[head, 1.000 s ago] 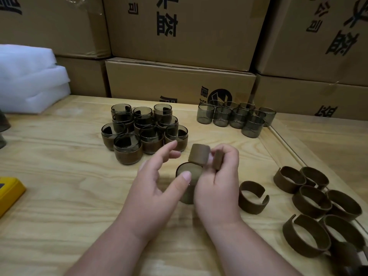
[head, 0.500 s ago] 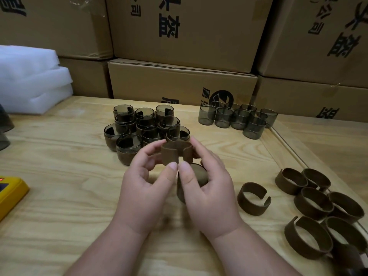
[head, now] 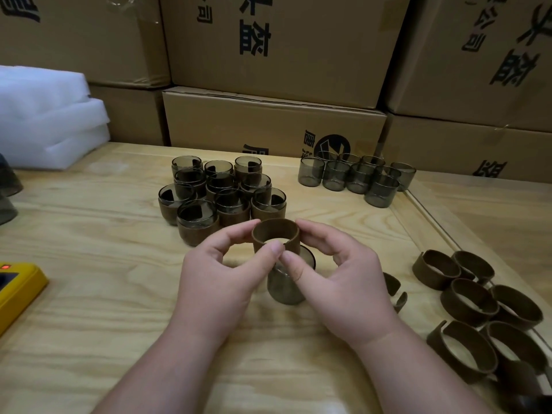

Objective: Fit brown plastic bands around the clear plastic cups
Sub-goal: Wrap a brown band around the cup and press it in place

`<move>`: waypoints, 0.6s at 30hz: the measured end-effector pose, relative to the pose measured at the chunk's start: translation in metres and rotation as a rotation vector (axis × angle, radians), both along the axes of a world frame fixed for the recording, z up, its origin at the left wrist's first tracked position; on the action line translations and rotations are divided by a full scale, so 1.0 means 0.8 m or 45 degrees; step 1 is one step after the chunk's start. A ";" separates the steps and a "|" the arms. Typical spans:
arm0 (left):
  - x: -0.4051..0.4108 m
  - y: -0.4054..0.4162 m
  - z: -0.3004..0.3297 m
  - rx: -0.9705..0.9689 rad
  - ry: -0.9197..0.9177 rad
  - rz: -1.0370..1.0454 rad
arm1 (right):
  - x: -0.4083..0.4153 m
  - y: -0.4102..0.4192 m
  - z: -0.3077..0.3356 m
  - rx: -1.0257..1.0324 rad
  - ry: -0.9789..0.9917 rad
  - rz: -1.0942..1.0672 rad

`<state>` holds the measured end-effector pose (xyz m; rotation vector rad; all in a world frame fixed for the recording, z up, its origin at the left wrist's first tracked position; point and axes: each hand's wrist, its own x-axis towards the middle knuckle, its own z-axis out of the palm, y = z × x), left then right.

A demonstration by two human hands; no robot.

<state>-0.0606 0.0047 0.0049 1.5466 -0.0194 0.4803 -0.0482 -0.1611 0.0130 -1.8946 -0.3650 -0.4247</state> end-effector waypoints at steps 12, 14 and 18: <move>-0.006 -0.014 0.005 0.212 0.085 -0.042 | -0.011 0.003 -0.013 -0.049 0.090 -0.259; -0.004 -0.013 0.004 0.197 0.128 -0.074 | -0.008 0.003 -0.016 0.014 0.115 -0.257; -0.002 -0.013 0.003 0.207 0.184 -0.142 | -0.005 0.001 -0.017 0.145 0.234 -0.229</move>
